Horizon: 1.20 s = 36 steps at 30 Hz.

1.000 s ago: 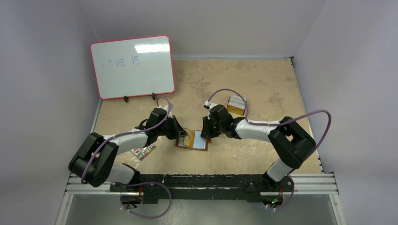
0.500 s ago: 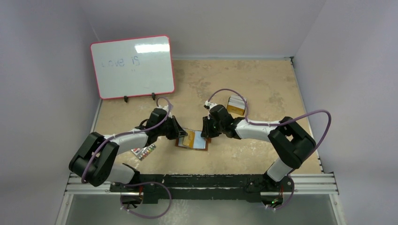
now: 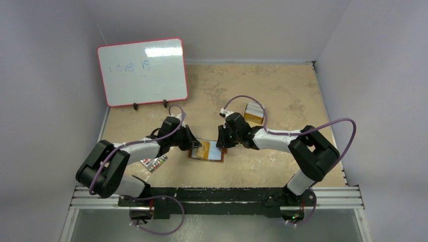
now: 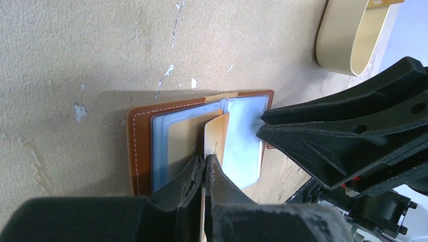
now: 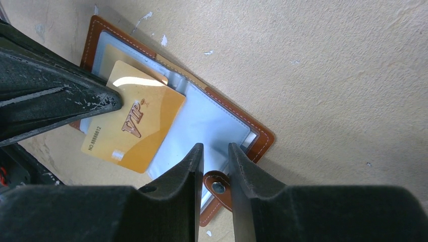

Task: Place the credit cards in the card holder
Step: Insert the credit card into the card holder.

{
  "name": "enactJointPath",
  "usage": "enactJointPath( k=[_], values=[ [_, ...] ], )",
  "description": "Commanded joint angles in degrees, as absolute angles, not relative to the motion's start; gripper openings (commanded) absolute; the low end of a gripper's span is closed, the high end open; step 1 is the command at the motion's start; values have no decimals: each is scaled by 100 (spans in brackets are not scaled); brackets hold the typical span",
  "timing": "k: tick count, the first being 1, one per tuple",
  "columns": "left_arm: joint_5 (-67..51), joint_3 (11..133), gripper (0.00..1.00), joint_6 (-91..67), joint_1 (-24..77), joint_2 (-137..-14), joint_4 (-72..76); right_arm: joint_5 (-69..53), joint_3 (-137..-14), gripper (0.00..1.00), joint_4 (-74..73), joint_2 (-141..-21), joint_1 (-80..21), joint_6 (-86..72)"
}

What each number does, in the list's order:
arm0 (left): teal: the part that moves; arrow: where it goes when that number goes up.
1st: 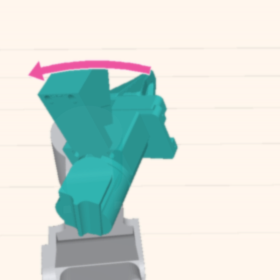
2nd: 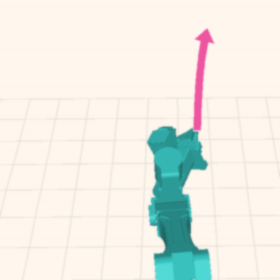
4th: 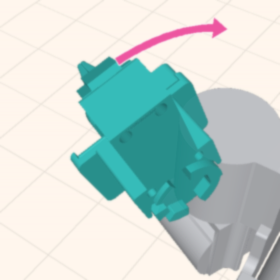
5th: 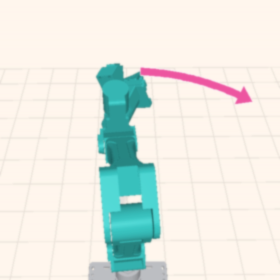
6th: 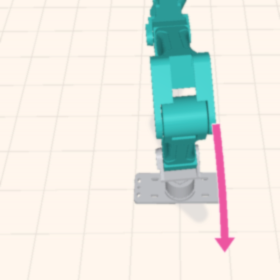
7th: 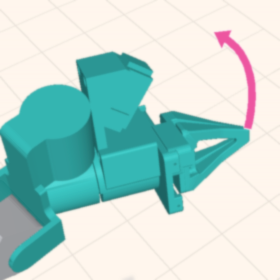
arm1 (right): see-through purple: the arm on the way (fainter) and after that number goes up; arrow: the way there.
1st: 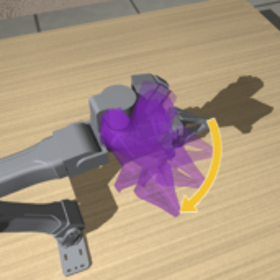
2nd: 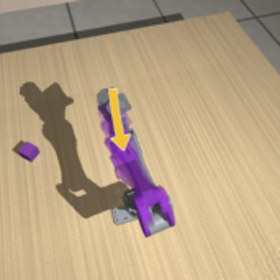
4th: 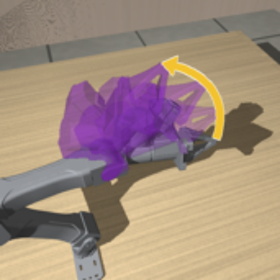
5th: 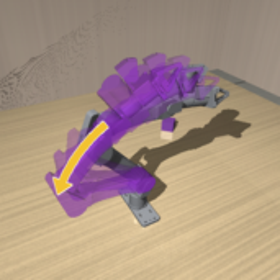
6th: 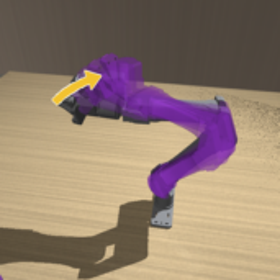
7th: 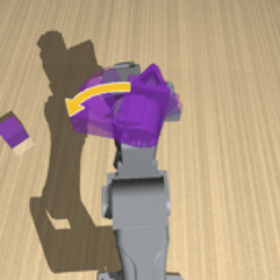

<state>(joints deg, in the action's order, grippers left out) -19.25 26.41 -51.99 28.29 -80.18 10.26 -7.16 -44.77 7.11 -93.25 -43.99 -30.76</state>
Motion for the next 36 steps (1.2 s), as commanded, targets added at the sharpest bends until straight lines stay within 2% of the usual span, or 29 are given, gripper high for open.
enactJointPath(
  k=[1, 18, 36],
  values=[
    [-1786, 2749, 0, -4984, 2830, -8169, 1118, -624, -4513, 27, 678, -9252, -4423, -2979],
    [-1942, 2174, 0, -5373, 2839, -8312, 2577, -616, -4502, 27, 698, -9264, -4429, -3012],
    [-1555, 1799, 0, -5573, 3015, -8308, 3319, -868, -4538, 29, 747, -8977, -4425, -3414]
  ],
)
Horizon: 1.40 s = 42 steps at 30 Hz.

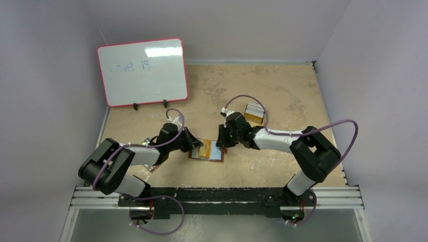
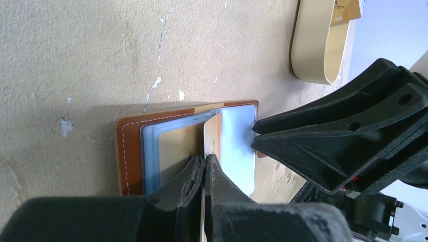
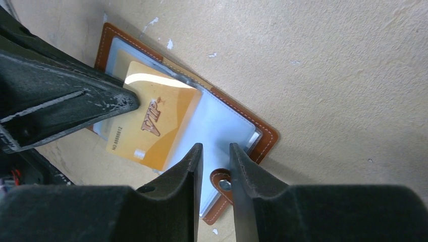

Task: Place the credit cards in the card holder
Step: Insert the credit card into the card holder.

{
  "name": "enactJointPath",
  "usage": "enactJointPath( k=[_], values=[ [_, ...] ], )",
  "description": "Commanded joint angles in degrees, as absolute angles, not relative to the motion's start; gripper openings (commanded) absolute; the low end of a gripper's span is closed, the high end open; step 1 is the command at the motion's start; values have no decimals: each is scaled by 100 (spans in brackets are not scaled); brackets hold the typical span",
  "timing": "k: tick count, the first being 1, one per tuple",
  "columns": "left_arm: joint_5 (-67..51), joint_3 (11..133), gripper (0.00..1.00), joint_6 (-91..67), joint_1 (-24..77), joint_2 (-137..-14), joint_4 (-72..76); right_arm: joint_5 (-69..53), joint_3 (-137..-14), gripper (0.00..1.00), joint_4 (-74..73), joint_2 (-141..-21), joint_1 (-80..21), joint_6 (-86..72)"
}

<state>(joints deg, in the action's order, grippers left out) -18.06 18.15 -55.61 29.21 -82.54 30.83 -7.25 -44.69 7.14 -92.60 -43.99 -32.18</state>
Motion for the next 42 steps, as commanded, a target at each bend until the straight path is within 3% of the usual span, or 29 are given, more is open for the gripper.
enactJointPath(
  k=[1, 9, 16, 23, 40, 42],
  values=[
    [-1519, 1812, 0, -5560, 3033, -8318, 3277, -870, -4535, 29, 739, -8939, -4429, -3460],
    [-1097, 1886, 1, -5451, 3260, -8261, 2960, -583, -4422, 40, 410, -8514, -4430, -3813],
    [-602, 1942, 0, -5318, 3451, -8166, 2637, -240, -4110, 41, 289, -8420, -4425, -4095],
    [-532, 1890, 0, -5462, 3539, -8174, 2757, -211, -3861, 52, 266, -8252, -4429, -4273],
    [-163, 1734, 0, -5977, 3923, -8448, 3411, -479, -3476, 36, 973, -8503, -4526, -4574],
    [-156, 1839, 4, -5883, 3937, -8467, 3233, -466, -3480, 36, 967, -8499, -4526, -4568]
  ],
)
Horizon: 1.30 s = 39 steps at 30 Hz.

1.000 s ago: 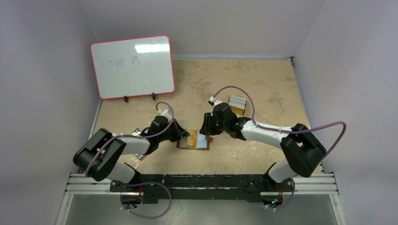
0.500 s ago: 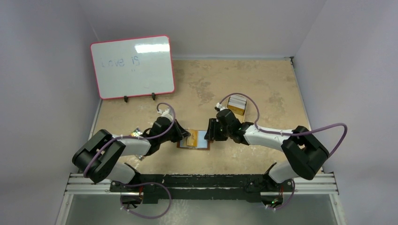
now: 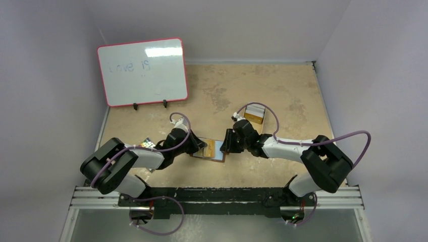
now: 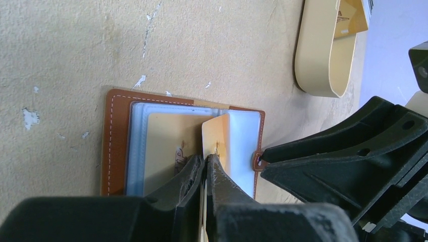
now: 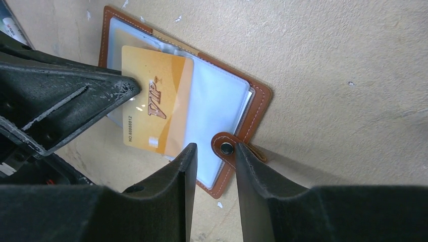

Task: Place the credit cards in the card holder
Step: Insert the credit card into the card holder.

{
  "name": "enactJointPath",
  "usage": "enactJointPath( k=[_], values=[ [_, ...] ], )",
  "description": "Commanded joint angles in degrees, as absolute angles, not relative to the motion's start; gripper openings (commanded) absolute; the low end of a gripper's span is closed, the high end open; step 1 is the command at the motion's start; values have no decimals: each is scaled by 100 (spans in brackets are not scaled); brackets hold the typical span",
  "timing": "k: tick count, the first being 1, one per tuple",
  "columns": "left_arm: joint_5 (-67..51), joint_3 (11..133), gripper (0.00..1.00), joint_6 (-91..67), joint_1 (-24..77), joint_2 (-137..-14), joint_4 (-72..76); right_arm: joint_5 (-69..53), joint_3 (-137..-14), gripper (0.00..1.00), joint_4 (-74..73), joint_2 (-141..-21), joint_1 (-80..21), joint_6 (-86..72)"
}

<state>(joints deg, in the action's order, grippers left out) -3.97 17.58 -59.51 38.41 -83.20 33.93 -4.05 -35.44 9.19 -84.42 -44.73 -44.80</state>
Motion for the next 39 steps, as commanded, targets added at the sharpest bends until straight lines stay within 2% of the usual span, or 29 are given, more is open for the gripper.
enactJointPath(
  k=[1, 6, 13, 39],
  values=[
    [-146, 1916, 6, -5822, 3937, -8446, 3084, -458, -3480, 35, 971, -8499, -4525, -4561],
    [67, 2208, 20, -5618, 3939, -8077, 2318, -393, -3471, 33, 911, -8482, -4528, -4481],
    [167, 2340, 28, -5531, 3944, -7834, 1972, -377, -3521, 32, 911, -8539, -4527, -4412],
    [-105, 2499, 32, -6116, 4587, -8492, 2839, -414, -3577, 31, 1017, -8701, -4527, -4333]
  ],
)
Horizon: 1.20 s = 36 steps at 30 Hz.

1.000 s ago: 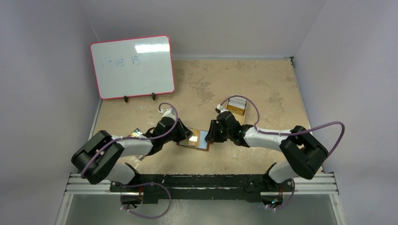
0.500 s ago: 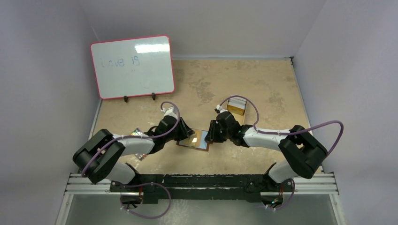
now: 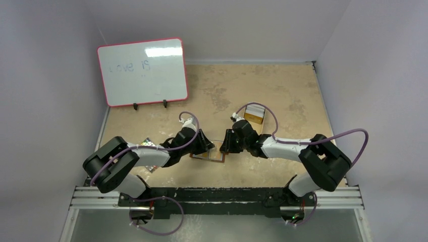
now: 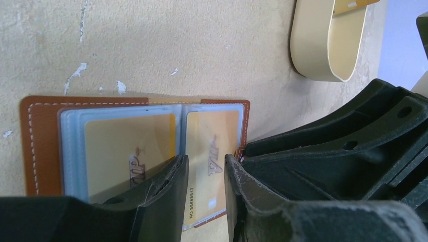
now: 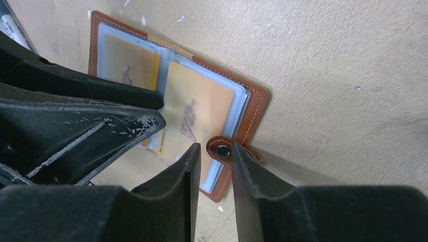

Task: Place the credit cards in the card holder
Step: Insert the credit card into the card holder.

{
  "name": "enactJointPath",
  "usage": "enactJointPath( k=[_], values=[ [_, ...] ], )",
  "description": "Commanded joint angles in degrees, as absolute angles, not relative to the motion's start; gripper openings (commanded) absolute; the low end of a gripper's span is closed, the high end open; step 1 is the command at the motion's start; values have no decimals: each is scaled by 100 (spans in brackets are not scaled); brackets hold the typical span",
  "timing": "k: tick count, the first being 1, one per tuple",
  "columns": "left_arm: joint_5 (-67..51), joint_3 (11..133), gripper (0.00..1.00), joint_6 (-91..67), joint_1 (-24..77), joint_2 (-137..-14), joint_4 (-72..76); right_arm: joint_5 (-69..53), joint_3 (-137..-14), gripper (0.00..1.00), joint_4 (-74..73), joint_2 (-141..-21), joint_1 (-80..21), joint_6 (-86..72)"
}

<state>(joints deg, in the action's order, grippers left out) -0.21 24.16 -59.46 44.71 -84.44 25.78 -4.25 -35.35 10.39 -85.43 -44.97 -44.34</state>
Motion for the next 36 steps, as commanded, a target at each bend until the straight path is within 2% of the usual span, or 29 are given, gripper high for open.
enactJointPath(
  k=[1, 9, 15, 21, 25, 36],
  values=[
    [-112, 2518, 32, -6117, 4605, -8505, 2868, -413, -3577, 31, 1019, -8701, -4526, -4329],
    [-183, 2565, 32, -6197, 4630, -8330, 2916, -326, -3593, 33, 912, -8596, -4533, -4305],
    [219, 2750, 35, -5908, 4623, -7585, 1882, -188, -3634, 36, 742, -8402, -4526, -4276],
    [1077, 3174, 37, -5499, 4608, -7133, 228, -170, -3756, 39, 571, -8260, -4531, -4261],
    [1562, 3240, 37, -5391, 4517, -6966, -345, -152, -3882, 40, 391, -8010, -4528, -4286],
    [499, 2743, 40, -5282, 3519, -7141, 61, -213, -4352, 43, 228, -7912, -4608, -4263]
  ],
)
